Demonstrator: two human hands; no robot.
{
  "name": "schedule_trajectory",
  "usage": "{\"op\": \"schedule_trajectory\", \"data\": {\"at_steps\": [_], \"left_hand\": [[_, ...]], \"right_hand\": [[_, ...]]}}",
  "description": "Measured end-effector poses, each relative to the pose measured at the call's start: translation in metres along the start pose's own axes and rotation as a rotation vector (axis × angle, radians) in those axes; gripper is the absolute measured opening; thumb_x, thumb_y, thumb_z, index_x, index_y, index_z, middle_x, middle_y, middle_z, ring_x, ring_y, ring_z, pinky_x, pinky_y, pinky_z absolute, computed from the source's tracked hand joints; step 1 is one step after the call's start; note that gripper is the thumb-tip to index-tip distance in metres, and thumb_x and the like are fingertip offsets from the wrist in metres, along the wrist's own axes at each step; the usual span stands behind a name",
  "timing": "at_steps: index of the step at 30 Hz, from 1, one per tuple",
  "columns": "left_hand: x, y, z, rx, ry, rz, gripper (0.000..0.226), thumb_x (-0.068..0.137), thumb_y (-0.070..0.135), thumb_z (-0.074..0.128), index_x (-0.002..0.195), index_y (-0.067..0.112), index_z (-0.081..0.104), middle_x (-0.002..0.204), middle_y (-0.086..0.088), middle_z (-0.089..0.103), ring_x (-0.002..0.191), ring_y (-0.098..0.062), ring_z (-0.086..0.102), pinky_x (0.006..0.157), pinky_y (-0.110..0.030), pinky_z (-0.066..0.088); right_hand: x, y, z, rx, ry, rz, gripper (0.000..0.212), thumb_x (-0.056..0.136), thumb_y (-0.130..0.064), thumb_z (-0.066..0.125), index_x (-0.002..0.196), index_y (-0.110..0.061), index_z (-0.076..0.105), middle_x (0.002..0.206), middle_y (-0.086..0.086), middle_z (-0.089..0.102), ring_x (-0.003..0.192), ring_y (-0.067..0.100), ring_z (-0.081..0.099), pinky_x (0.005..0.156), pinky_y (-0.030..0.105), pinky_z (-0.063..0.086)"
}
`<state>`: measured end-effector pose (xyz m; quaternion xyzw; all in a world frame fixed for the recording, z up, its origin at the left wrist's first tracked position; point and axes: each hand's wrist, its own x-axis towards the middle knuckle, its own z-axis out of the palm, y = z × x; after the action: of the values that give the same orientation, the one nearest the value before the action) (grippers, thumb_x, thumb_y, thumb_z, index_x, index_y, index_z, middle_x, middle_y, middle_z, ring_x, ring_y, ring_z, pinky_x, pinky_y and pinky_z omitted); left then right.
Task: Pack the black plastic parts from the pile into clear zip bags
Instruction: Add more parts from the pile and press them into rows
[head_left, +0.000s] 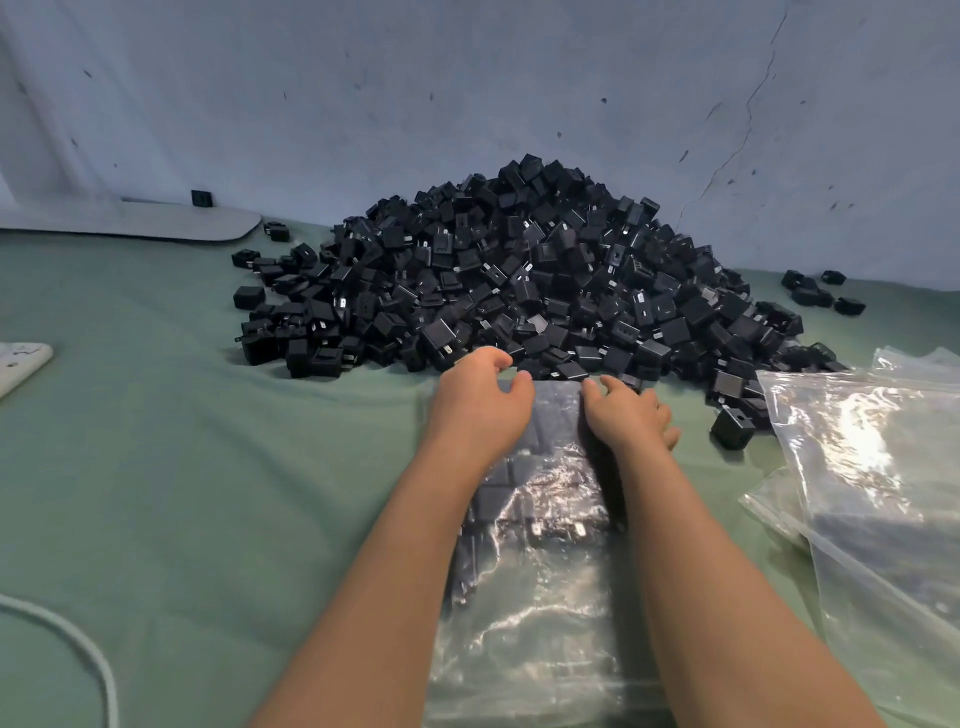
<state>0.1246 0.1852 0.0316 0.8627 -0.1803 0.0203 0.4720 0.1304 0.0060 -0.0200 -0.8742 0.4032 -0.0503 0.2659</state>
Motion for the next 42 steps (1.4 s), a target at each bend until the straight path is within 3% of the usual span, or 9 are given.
{"op": "schedule_trajectory", "data": {"at_steps": [5, 9, 13, 18, 24, 28, 34, 37, 42], "left_hand": [[0.008, 0.001, 0.004, -0.134, -0.049, -0.028, 0.031, 0.094, 0.029, 0.051, 0.118, 0.012, 0.06, 0.119, -0.003, 0.061, 0.107, -0.016, 0.057, 0.093, -0.028, 0.044], [0.003, 0.006, 0.001, -0.494, -0.106, -0.22, 0.025, 0.1, 0.031, 0.042, 0.089, 0.014, 0.057, 0.094, -0.01, 0.065, 0.093, -0.023, 0.063, 0.086, -0.037, 0.054], [-0.012, 0.008, -0.008, -0.853, -0.211, -0.363, 0.037, 0.103, 0.035, 0.03, 0.104, 0.009, 0.055, 0.093, -0.013, 0.07, 0.08, -0.021, 0.067, 0.07, -0.031, 0.058], [-0.037, 0.002, -0.02, -0.975, -0.216, -0.351, 0.033, 0.102, 0.033, 0.036, 0.096, 0.014, 0.062, 0.082, -0.007, 0.071, 0.067, -0.014, 0.069, 0.062, -0.027, 0.057], [-0.068, -0.013, -0.029, -0.673, -0.194, -0.17, 0.01, 0.093, 0.015, 0.057, 0.095, 0.012, 0.066, 0.084, -0.006, 0.066, 0.08, -0.014, 0.062, 0.076, -0.022, 0.053], [-0.081, -0.006, -0.032, -0.514, -0.172, -0.097, 0.012, 0.093, 0.016, 0.058, 0.087, 0.019, 0.068, 0.089, -0.006, 0.071, 0.084, -0.014, 0.065, 0.092, -0.035, 0.051], [-0.095, 0.001, -0.028, -0.323, -0.215, -0.041, 0.023, 0.1, 0.031, 0.04, 0.091, 0.021, 0.059, 0.094, -0.002, 0.061, 0.089, -0.014, 0.054, 0.092, -0.039, 0.048], [-0.105, -0.004, -0.031, -0.089, -0.136, 0.065, 0.016, 0.096, 0.033, 0.05, 0.101, 0.023, 0.061, 0.101, 0.01, 0.063, 0.093, -0.007, 0.058, 0.082, -0.021, 0.042], [-0.138, -0.006, -0.019, 0.45, -0.369, 0.288, 0.028, 0.085, 0.042, 0.061, 0.106, 0.023, 0.062, 0.11, 0.001, 0.061, 0.106, -0.018, 0.055, 0.091, -0.031, 0.044]], "right_hand": [[-0.004, -0.008, -0.008, 0.191, 0.159, -0.031, 0.045, 0.097, -0.048, 0.034, 0.139, -0.032, 0.042, 0.136, 0.01, 0.05, 0.13, 0.03, 0.037, 0.111, 0.047, 0.023], [-0.047, -0.023, -0.035, 0.602, 0.144, -0.382, 0.026, 0.093, -0.029, 0.049, 0.118, -0.031, 0.054, 0.095, -0.01, 0.061, 0.079, 0.004, 0.055, 0.08, 0.031, 0.043], [-0.11, -0.03, -0.036, 0.746, -0.055, -0.592, 0.013, 0.092, -0.022, 0.056, 0.102, -0.03, 0.059, 0.088, -0.011, 0.062, 0.074, 0.004, 0.057, 0.068, 0.017, 0.046], [-0.16, -0.016, -0.023, 0.594, -0.158, -0.717, 0.014, 0.094, -0.014, 0.055, 0.091, -0.013, 0.069, 0.093, -0.006, 0.064, 0.092, 0.006, 0.056, 0.082, 0.02, 0.044], [-0.187, 0.012, -0.028, 0.358, -0.134, -0.722, 0.022, 0.095, -0.024, 0.054, 0.107, -0.035, 0.068, 0.145, -0.001, 0.04, 0.14, 0.005, 0.026, 0.107, 0.025, 0.027], [-0.197, 0.019, -0.03, 0.289, -0.094, -0.745, 0.026, 0.095, -0.022, 0.054, 0.115, -0.032, 0.066, 0.137, 0.0, 0.047, 0.134, 0.015, 0.035, 0.109, 0.029, 0.029], [-0.203, 0.031, -0.035, 0.394, -0.082, -0.734, 0.031, 0.092, -0.012, 0.057, 0.095, -0.042, 0.067, 0.091, -0.025, 0.058, 0.103, 0.002, 0.052, 0.079, 0.003, 0.036], [-0.196, 0.046, -0.036, 0.39, -0.008, -0.606, 0.034, 0.089, -0.005, 0.055, 0.096, -0.034, 0.069, 0.1, -0.011, 0.063, 0.097, 0.01, 0.058, 0.087, 0.018, 0.044], [-0.197, 0.068, -0.022, 0.099, 0.018, -0.53, 0.034, 0.088, 0.0, 0.051, 0.102, -0.024, 0.071, 0.115, 0.004, 0.051, 0.11, 0.019, 0.053, 0.092, 0.016, 0.034]]}}
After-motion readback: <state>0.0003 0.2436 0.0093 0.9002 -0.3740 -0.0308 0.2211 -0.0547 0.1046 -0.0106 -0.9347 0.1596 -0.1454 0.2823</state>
